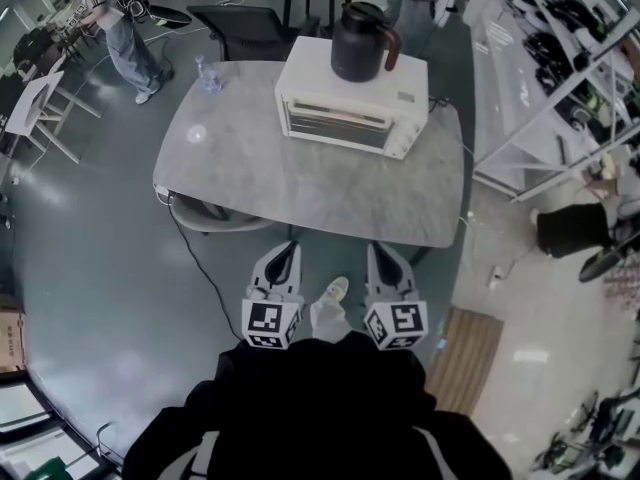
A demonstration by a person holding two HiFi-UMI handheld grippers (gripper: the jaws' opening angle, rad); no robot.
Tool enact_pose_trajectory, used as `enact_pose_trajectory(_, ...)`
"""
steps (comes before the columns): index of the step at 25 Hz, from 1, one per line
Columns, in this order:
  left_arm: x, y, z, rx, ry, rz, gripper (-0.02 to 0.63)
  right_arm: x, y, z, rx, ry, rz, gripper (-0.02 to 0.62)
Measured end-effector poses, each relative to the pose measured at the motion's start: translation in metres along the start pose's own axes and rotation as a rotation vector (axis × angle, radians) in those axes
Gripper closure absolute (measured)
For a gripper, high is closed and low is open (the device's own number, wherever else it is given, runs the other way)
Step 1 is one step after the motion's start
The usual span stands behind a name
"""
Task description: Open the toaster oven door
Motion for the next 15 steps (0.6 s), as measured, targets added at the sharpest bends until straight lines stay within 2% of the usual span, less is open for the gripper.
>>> enact_pose_trajectory(8,-0.030,0.041,0.093,0.001,0.007,0.038,0.603,-0.026,-0.032,0.093,-0.030,0.016,-0.024,0.592)
enact_pose_trajectory(11,-0.040,0.054,0.117,-0.008,0.003,0.031,0.603,-0.029,-0.040,0.119,-0.042,0.032,-0.031,0.591)
enact_pose_trajectory(15,-0.044,0.075,0.145,-0.018,0.013,0.063,0.603,-0.031,-0.043,0.148,-0.055,0.031,-0.048,0.591)
Point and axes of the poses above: the fingertips, and each gripper's own axes: z forward along the fingers, y to its left, x out of its underside, the point moved 4 cm from there along -z, backward along the fingers, and after that the axes turned 6 degrees about x, right-handed, at the moved point
